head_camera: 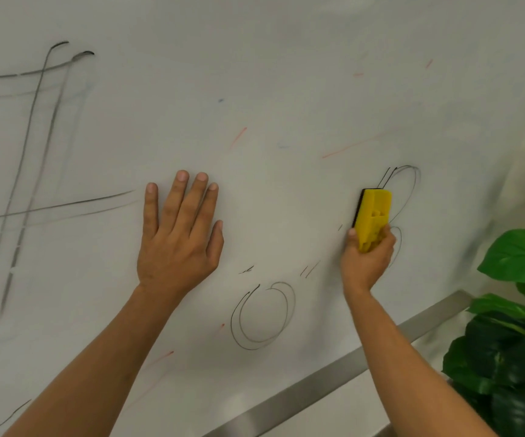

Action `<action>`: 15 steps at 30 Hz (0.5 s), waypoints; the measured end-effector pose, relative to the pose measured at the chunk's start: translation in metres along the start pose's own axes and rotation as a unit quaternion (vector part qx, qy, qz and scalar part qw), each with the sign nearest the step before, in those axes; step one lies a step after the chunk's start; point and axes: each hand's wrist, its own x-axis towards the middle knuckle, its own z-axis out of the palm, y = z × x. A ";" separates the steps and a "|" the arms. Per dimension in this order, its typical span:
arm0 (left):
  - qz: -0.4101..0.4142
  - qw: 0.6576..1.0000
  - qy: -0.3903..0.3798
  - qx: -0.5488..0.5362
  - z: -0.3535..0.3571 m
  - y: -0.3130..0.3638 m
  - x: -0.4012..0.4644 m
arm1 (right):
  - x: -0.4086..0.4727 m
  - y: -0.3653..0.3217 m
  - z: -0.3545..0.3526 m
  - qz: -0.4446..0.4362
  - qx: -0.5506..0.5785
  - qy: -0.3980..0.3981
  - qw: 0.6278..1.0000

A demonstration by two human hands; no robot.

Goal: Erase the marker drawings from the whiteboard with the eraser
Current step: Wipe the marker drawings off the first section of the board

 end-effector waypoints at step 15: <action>0.006 1.000 0.003 0.003 0.001 0.000 -0.002 | -0.087 0.046 -0.011 -0.276 -0.086 -0.146 0.946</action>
